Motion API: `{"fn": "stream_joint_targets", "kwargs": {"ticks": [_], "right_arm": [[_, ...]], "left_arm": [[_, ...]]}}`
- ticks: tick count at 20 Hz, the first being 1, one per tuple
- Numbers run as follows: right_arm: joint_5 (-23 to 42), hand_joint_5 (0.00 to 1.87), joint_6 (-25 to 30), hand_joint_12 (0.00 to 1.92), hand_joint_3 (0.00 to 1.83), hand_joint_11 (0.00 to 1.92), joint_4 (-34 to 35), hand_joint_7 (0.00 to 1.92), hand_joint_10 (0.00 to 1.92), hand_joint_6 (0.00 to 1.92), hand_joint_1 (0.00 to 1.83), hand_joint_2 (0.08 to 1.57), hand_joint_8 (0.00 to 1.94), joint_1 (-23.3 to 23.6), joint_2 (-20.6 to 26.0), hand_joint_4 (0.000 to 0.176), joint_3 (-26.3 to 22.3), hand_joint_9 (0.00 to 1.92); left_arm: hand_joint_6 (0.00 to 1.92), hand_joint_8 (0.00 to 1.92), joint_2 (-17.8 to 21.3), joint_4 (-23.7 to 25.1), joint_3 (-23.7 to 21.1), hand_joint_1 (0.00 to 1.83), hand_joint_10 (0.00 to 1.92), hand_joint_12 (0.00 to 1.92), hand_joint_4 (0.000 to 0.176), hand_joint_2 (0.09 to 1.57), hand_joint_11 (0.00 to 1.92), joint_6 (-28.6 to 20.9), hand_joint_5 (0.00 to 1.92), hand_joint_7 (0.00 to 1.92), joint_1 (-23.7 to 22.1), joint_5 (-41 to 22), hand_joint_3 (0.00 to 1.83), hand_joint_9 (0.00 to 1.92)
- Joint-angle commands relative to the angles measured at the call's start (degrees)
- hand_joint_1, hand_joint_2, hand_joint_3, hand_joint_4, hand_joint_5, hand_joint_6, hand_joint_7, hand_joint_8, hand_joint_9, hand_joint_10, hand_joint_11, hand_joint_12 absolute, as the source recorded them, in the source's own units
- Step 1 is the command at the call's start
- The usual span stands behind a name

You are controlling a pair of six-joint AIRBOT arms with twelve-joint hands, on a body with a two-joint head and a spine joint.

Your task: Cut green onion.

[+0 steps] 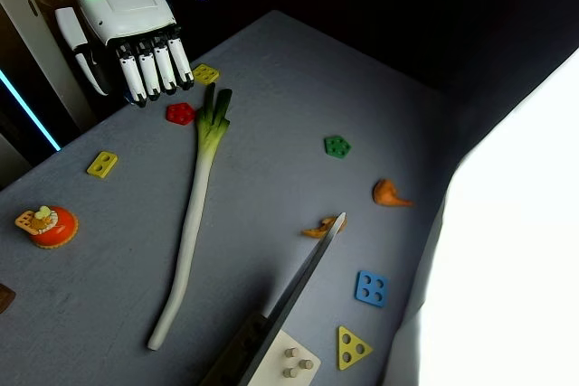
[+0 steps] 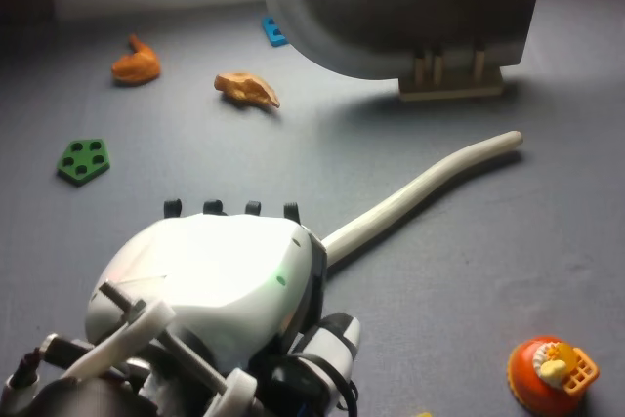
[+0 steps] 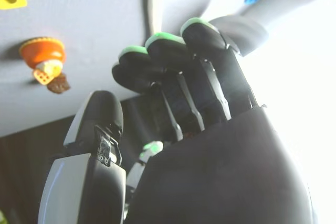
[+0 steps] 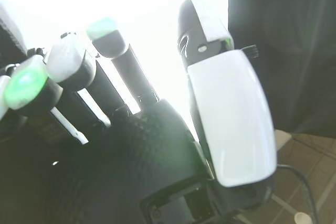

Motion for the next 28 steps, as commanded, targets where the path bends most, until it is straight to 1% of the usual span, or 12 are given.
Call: {"fn": "stream_joint_targets", "kwargs": {"ticks": [1, 2, 3, 6, 11, 14, 15, 16, 17, 21, 23, 28], "right_arm": [[6.11, 0.00, 0.10, 0.04, 0.24, 0.00, -0.91, 0.00, 0.00, 0.01, 0.32, 0.91, 0.01, 0.72, 0.38, 0.000, 0.02, 0.00], [6.11, 0.00, 0.06, 0.00, 0.06, 0.00, -0.91, 0.00, 0.00, 0.00, 0.29, 0.97, 0.00, 0.70, 0.37, 0.000, 0.01, 0.00], [6.19, 0.00, 0.06, 0.02, 0.07, 0.02, -0.91, 0.04, 0.00, 0.00, 0.10, 1.05, 0.01, 0.69, 0.37, 0.000, 0.00, 0.01], [7.66, 0.00, 0.04, 0.00, 0.08, 0.00, -0.77, 0.01, 0.00, 0.00, 0.02, 1.09, 0.00, 0.66, 0.39, 0.000, -0.16, 0.00], [8.06, 0.00, -0.42, 0.00, 0.02, 0.00, -0.24, 0.00, 0.00, 0.00, 0.22, 1.01, 0.00, 0.52, 0.40, 0.000, -0.08, 0.00], [6.08, 0.00, -0.26, 0.00, 0.00, 0.00, -0.18, 0.00, 0.00, 0.00, 0.68, 0.95, 0.00, 0.33, 0.40, 0.000, 0.23, 0.00], [4.86, 0.00, 0.12, 0.00, 0.00, 0.00, -0.18, 0.00, 0.00, 0.00, 0.80, 0.95, 0.00, 0.32, 0.37, 0.010, 0.70, 0.00], [4.67, 0.00, 0.89, 0.00, 0.00, 0.00, -0.18, 0.00, 0.00, 0.00, 0.97, 0.95, 0.00, 0.27, 0.23, 0.041, 1.28, 0.00], [4.67, 0.00, 1.36, 0.00, 0.00, 0.00, 0.11, 0.00, 0.00, 0.00, 1.07, 0.96, 0.00, 0.28, -0.09, 0.042, 2.04, 0.00], [6.21, 0.00, 1.94, 0.00, 0.00, 0.00, 2.44, 0.00, 0.00, 0.00, 1.14, 0.97, 0.00, 0.63, -1.74, 0.050, 4.57, 0.00], [6.33, 0.00, 5.17, 0.00, 0.00, 0.00, 2.45, 0.00, 0.00, 0.00, 1.10, 0.97, 0.00, 0.81, -3.31, 0.041, 6.60, 0.00], [6.17, 0.00, 12.05, 0.00, 0.00, 0.00, 2.42, 0.00, 0.00, 0.00, 1.09, 0.98, 0.00, -1.24, -9.16, 0.048, 13.96, 0.00]], "left_arm": [[0.06, 0.05, -0.26, 4.88, 0.13, 0.24, 0.06, 0.11, 0.014, 1.14, 0.00, 0.03, 0.00, 0.01, -0.31, 2.05, 0.18, 0.01], [0.01, 0.00, -0.26, 4.88, 0.28, 0.17, 0.01, 0.01, 0.000, 1.22, 0.00, 0.03, 0.02, 0.02, -0.31, 2.05, 0.03, 0.02], [0.00, 0.00, -0.26, 4.88, 0.48, 0.15, 0.00, 0.00, 0.000, 1.23, 0.00, 0.03, 0.02, 0.00, -0.31, 2.05, 0.02, 0.01], [0.00, 0.00, -0.20, 4.89, 0.87, 0.15, 0.01, 0.00, 0.008, 1.23, 0.00, -0.73, 0.01, 0.01, -0.37, 2.05, 0.01, 0.01], [0.01, 0.01, -0.25, 4.63, 0.70, 0.19, 0.00, 0.02, 0.000, 1.22, 0.02, -2.63, 0.03, 0.04, -0.68, 3.60, 0.00, 0.03], [0.00, 0.00, -0.25, 3.71, 0.89, 0.28, 0.00, 0.03, 0.000, 1.21, 0.00, -4.46, 0.03, 0.03, -0.53, 5.21, 0.00, 0.03], [0.00, 0.00, -0.24, 3.63, 1.15, 0.28, 0.00, 0.03, 0.000, 1.21, 0.00, -4.95, 0.03, 0.04, -0.54, 5.40, 0.00, 0.03], [0.01, 0.01, -0.21, 3.63, 1.40, 0.34, 0.01, 0.02, 0.000, 1.20, 0.00, -4.98, 0.04, 0.06, -0.56, 5.40, 0.00, 0.04], [0.01, 0.01, -0.17, 3.62, 1.57, 0.39, 0.01, 0.01, 0.000, 1.19, 0.00, -5.01, 0.05, 0.07, -0.54, 5.40, 0.00, 0.05], [0.00, 0.01, -0.10, 4.12, 1.94, 0.38, 0.00, 0.00, 0.000, 1.19, 0.00, -5.01, 0.05, 0.08, 1.42, 5.40, 0.00, 0.04], [0.01, 0.01, -0.08, 4.12, 1.99, 0.41, 0.01, 0.00, 0.000, 1.19, 0.00, -5.02, 0.06, 0.09, 2.09, 5.40, 0.00, 0.07], [0.01, 0.00, -0.32, 6.85, 1.94, 0.41, 0.00, 0.01, 0.000, 1.20, 0.00, -7.04, 0.03, 0.08, 4.89, 6.32, 0.00, 0.05]]}}
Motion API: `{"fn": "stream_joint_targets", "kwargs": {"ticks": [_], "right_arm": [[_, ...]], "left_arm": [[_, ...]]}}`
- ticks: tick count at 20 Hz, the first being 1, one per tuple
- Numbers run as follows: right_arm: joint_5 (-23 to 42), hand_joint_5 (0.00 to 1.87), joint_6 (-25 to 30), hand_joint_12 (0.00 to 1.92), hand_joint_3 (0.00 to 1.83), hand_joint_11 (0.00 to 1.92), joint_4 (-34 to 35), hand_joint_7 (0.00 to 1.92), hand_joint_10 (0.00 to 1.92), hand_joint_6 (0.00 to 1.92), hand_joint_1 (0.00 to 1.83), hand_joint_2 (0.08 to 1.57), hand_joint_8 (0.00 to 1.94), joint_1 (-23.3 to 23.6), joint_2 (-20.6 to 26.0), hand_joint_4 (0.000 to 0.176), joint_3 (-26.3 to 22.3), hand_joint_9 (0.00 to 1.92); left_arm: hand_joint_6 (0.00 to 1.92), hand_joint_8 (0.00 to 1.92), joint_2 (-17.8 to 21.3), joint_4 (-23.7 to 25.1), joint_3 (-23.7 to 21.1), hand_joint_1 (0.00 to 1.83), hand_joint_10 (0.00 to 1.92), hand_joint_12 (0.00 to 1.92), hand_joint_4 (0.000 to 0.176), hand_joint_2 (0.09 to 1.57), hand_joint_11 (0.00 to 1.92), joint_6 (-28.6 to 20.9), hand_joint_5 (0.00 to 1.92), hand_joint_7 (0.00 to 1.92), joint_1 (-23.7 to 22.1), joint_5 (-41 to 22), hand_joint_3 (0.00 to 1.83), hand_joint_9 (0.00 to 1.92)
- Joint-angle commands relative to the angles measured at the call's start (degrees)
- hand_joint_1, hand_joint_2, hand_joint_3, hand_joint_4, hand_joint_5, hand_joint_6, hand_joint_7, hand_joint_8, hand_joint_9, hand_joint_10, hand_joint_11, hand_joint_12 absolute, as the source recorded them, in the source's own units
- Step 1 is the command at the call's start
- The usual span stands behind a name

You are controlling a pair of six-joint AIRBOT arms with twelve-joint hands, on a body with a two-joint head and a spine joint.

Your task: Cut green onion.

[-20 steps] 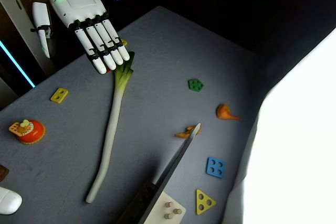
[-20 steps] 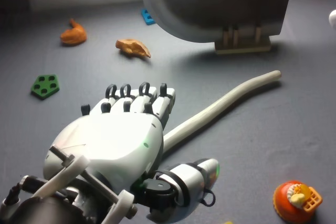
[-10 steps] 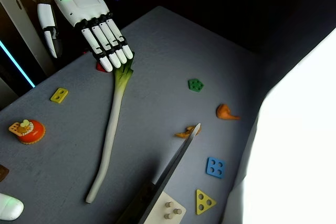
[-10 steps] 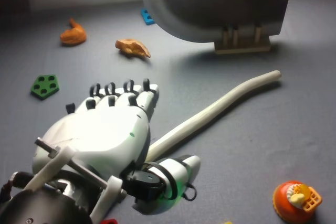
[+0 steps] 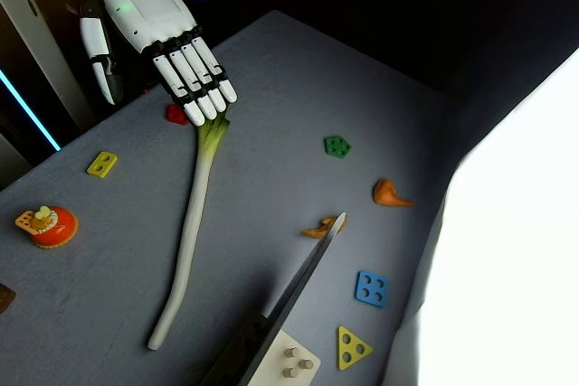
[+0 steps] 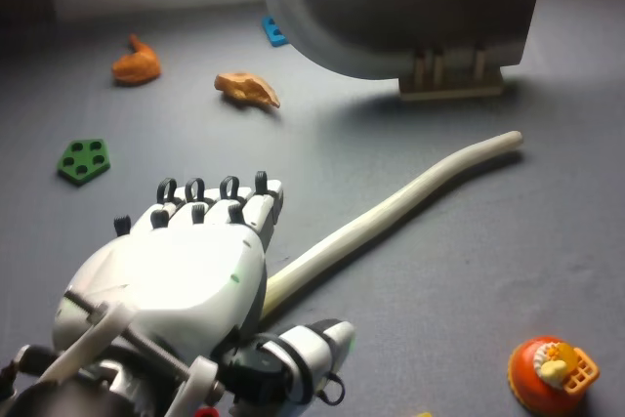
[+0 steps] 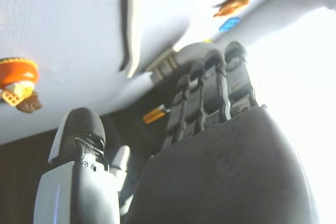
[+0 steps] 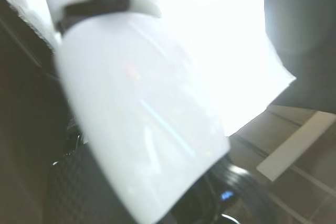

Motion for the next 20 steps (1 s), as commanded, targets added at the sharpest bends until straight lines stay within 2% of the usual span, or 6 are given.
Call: {"fn": "stream_joint_targets", "kwargs": {"ticks": [1, 5, 7, 8, 11, 20], "right_arm": [[6.79, 0.00, 1.25, 0.00, 0.00, 0.00, -1.14, 0.00, 0.00, 0.00, 1.09, 0.98, 0.00, -0.30, -0.74, 0.048, 1.68, 0.00], [13.01, 0.00, 11.92, 0.00, 0.00, 0.00, -10.37, 0.00, 0.00, 0.00, 1.16, 0.96, 0.00, -4.07, -4.87, 0.040, 7.54, 0.00], [13.40, 0.00, 16.87, 0.00, 0.00, 0.00, -13.40, 0.00, 0.00, 0.00, 1.13, 0.96, 0.00, -4.13, -5.96, 0.033, 9.60, 0.00], [13.48, 0.00, 18.14, 0.00, 0.00, 0.00, -13.99, 0.00, 0.00, 0.00, 1.15, 0.94, 0.00, -4.13, -6.51, 0.018, 10.42, 0.00], [13.47, 0.00, 22.17, 0.00, 0.00, 0.00, -14.37, 0.00, 0.00, 0.00, 1.13, 0.95, 0.00, -4.47, -9.30, 0.016, 14.03, 0.00], [11.96, 0.00, 25.76, 0.00, 0.00, 0.00, -16.62, 0.00, 0.00, 0.00, 1.17, 0.92, 0.00, -5.73, -18.92, 0.018, 26.17, 0.00]], "left_arm": [[0.01, 0.00, -0.71, 7.32, 0.30, 0.41, 0.00, 0.00, 0.000, 1.20, 0.00, -1.99, 0.04, 0.08, 0.66, 3.26, 0.00, 0.05], [0.00, 0.00, -2.42, 11.06, 0.81, 0.39, 0.00, 0.00, 0.006, 1.21, 0.00, -5.18, 0.01, 0.03, 5.32, 3.99, 0.01, 0.02], [0.00, 0.00, -4.31, 11.59, 0.87, 0.38, 0.00, 0.00, 0.003, 1.22, 0.00, -9.43, 0.01, 0.03, 7.99, 8.40, 0.01, 0.02], [0.00, 0.00, -4.92, 11.59, 0.88, 0.34, 0.00, 0.00, 0.007, 1.23, 0.00, -10.15, 0.00, 0.01, 8.68, 9.56, 0.01, 0.00], [0.00, 0.00, -6.93, 11.43, 1.50, 0.36, 0.00, 0.00, 0.000, 1.25, 0.00, -10.42, 0.00, 0.00, 9.94, 10.72, 0.01, 0.00], [0.00, 0.00, -10.26, 11.76, 3.60, 0.34, 0.00, 0.00, 0.000, 1.27, 0.00, -10.42, 0.00, 0.00, 12.27, 12.47, 0.01, 0.00]]}}
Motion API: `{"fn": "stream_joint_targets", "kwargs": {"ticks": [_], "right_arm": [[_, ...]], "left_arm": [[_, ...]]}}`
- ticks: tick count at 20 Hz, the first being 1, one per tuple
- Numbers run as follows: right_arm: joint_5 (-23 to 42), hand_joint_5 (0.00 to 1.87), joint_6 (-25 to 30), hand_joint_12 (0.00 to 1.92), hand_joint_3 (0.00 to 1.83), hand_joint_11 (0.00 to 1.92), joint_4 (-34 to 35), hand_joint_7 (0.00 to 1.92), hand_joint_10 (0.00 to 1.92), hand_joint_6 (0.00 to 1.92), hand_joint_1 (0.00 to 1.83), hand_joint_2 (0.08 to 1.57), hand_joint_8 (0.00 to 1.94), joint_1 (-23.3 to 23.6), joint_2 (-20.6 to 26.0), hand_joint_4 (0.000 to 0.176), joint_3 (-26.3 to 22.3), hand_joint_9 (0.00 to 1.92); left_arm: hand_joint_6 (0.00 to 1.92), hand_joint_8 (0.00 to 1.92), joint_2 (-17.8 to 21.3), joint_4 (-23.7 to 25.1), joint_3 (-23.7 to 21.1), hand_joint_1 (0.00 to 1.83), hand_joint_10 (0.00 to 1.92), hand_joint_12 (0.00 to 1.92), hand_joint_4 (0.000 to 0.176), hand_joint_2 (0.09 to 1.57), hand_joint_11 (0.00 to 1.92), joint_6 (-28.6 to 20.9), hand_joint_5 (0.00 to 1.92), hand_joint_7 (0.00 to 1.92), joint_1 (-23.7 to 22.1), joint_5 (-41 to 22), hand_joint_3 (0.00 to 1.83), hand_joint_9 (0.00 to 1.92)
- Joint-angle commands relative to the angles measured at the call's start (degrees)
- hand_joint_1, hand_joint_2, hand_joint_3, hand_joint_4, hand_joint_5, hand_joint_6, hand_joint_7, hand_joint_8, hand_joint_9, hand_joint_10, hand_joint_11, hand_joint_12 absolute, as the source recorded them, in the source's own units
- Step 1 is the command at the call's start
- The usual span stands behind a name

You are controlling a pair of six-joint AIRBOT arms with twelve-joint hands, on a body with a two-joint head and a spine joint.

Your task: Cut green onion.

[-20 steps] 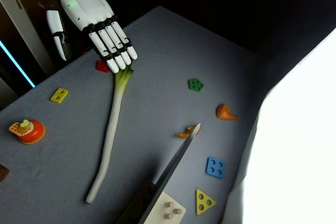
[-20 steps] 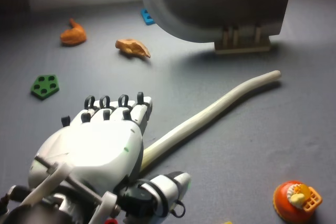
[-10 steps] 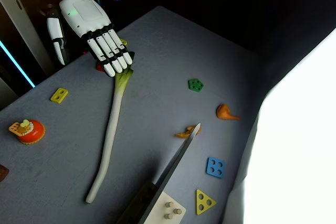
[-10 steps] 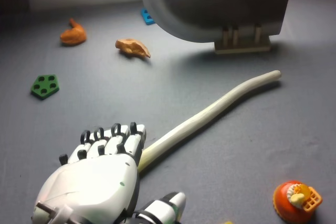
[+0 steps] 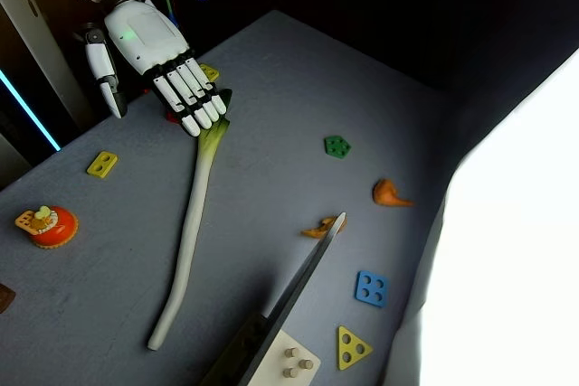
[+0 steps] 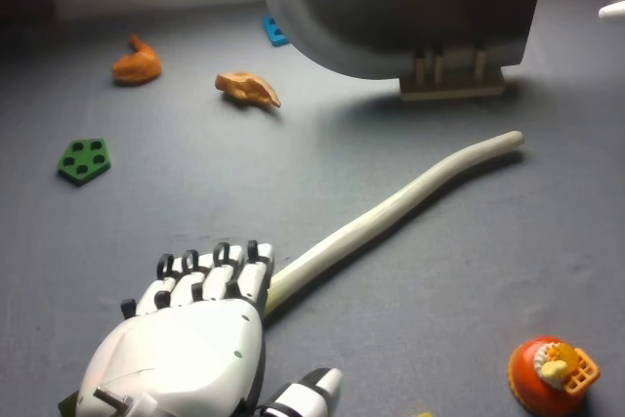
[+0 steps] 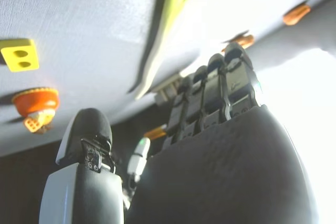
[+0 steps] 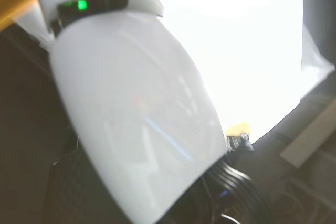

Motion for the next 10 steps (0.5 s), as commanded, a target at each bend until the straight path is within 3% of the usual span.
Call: {"fn": "stream_joint_targets", "kwargs": {"ticks": [1, 7, 10], "right_arm": [[7.04, 0.00, 1.79, 0.00, 0.00, 0.00, -1.57, 0.00, 0.00, 0.00, 1.13, 0.96, 0.00, -0.13, -0.07, 0.023, 1.44, 0.00], [7.05, 0.00, 11.83, 0.00, 0.01, 0.00, -9.63, 0.00, 0.00, 0.00, 1.07, 0.98, 0.00, -1.86, -5.43, 0.010, 10.22, 0.00], [7.06, 0.00, 15.72, 0.00, 0.01, 0.00, -12.25, 0.00, 0.00, 0.00, 1.07, 0.99, 0.00, -2.86, -8.30, 0.023, 14.60, 0.00]], "left_arm": [[0.00, 0.00, -0.22, 5.65, 0.20, 0.30, 0.00, 0.00, 0.000, 1.29, 0.00, -0.12, 0.00, 0.00, 0.03, 3.31, 0.02, 0.00], [0.00, 0.00, -0.81, 7.32, 1.72, 0.37, 0.00, 0.00, 0.000, 1.29, 0.00, -0.65, 0.00, 0.00, 1.25, 3.31, 0.01, 0.00], [0.00, 0.00, -1.29, 7.41, 2.41, 0.25, 0.00, 0.00, 0.000, 1.31, 0.00, -1.26, 0.00, 0.00, 1.86, 3.31, 0.01, 0.00]]}}
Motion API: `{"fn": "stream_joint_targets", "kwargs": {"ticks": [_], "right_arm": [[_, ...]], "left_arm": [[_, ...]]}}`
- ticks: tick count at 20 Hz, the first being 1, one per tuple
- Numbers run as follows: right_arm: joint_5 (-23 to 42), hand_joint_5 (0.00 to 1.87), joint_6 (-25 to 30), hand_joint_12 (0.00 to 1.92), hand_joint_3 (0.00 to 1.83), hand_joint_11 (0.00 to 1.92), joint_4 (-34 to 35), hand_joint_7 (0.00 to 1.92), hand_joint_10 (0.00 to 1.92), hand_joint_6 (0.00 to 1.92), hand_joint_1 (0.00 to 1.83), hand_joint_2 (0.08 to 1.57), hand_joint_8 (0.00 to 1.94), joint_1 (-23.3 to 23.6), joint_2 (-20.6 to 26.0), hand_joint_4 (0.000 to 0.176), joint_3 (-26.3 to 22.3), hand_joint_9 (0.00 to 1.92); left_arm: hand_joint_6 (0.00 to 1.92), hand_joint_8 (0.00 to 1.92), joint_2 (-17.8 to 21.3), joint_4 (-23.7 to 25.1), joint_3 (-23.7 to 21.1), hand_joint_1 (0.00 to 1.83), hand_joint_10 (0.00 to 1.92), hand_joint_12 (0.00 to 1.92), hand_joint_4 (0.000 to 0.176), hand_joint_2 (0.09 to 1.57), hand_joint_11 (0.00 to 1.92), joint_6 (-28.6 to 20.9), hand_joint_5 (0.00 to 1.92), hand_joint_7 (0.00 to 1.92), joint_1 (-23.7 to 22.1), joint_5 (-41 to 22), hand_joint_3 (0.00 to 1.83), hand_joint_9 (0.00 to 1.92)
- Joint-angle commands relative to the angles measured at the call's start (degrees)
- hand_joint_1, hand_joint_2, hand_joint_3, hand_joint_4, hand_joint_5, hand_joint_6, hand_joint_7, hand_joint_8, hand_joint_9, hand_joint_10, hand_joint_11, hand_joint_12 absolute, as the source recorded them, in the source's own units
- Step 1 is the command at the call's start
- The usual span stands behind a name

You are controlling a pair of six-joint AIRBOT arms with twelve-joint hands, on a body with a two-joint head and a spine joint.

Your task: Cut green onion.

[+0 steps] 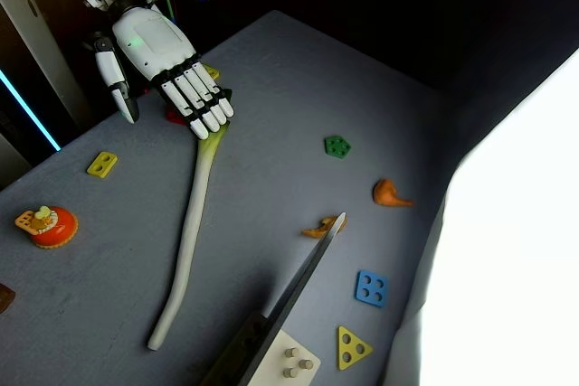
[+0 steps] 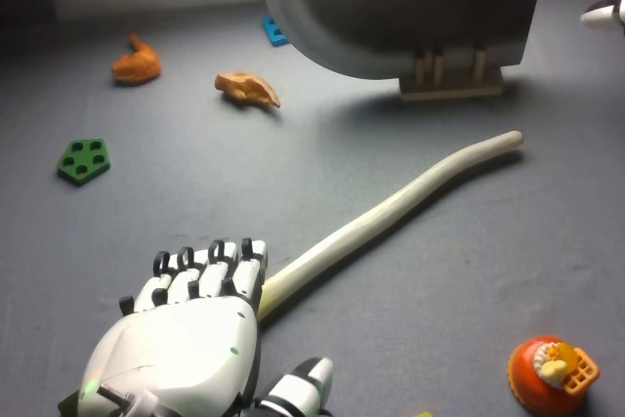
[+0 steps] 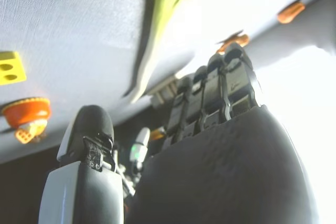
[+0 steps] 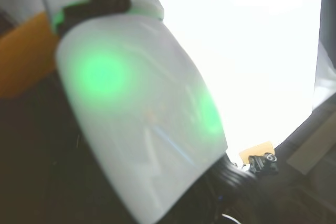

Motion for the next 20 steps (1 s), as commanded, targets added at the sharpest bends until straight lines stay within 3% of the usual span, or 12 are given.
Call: {"fn": "stream_joint_targets", "kwargs": {"ticks": [1, 7, 10, 12, 14, 20], "right_arm": [[7.28, 0.00, 1.65, 0.00, 0.01, 0.00, -0.54, 0.00, 0.00, 0.00, 1.06, 0.99, 0.00, 0.14, -0.22, 0.016, 1.40, 0.00], [10.32, 0.00, 3.66, 0.00, 0.01, 0.00, -3.45, 0.00, 0.00, 0.00, 1.09, 0.99, 0.00, -0.40, -4.30, 0.027, 6.34, 0.00], [11.03, 0.00, 3.68, 0.00, 0.01, 0.00, -3.81, 0.00, 0.00, 0.00, 1.11, 1.00, 0.00, -0.39, -6.80, 0.022, 9.30, 0.00], [11.44, 0.00, 3.93, 0.00, 0.01, 0.00, -3.81, 0.00, 0.00, 0.00, 1.12, 0.99, 0.00, -0.34, -7.61, 0.009, 10.32, 0.00], [11.84, 0.00, 4.22, 0.00, 0.00, 0.00, -3.86, 0.00, 0.00, 0.00, 1.09, 0.98, 0.00, -0.25, -8.25, 0.025, 10.88, 0.00], [12.25, 0.00, 4.44, 0.00, 0.00, 0.00, -4.15, 0.00, 0.00, 0.00, 1.10, 0.98, 0.00, -0.69, -9.64, 0.025, 12.27, 0.00]], "left_arm": [[0.00, 0.00, -0.43, 4.82, 0.29, 0.23, 0.00, 0.00, 0.000, 1.31, 0.00, -0.03, 0.00, 0.00, -0.03, 3.33, 0.01, 0.00], [0.00, 0.00, -1.90, 3.92, 1.68, 0.19, 0.00, 0.00, 0.000, 1.30, 0.00, -0.04, 0.00, 0.00, 0.41, 3.30, 0.00, 0.00], [0.00, 0.00, -2.68, 3.45, 2.68, 0.24, 0.00, 0.00, 0.000, 1.30, 0.00, -0.04, 0.00, 0.00, 0.40, 3.23, 0.00, 0.00], [0.01, 0.00, -2.99, 3.27, 3.10, 0.24, 0.00, 0.00, 0.000, 1.31, 0.00, -0.04, 0.02, 0.00, 0.40, 3.18, 0.01, 0.00], [0.01, 0.00, -3.32, 3.25, 3.45, 0.34, 0.00, 0.00, 0.000, 1.32, 0.00, -0.04, 0.02, 0.00, 0.55, 3.16, 0.00, 0.00], [0.00, 0.00, -4.19, 3.35, 4.12, 0.30, 0.00, 0.00, 0.000, 1.32, 0.00, -0.03, 0.03, 0.00, 1.14, 3.16, 0.00, 0.00]]}}
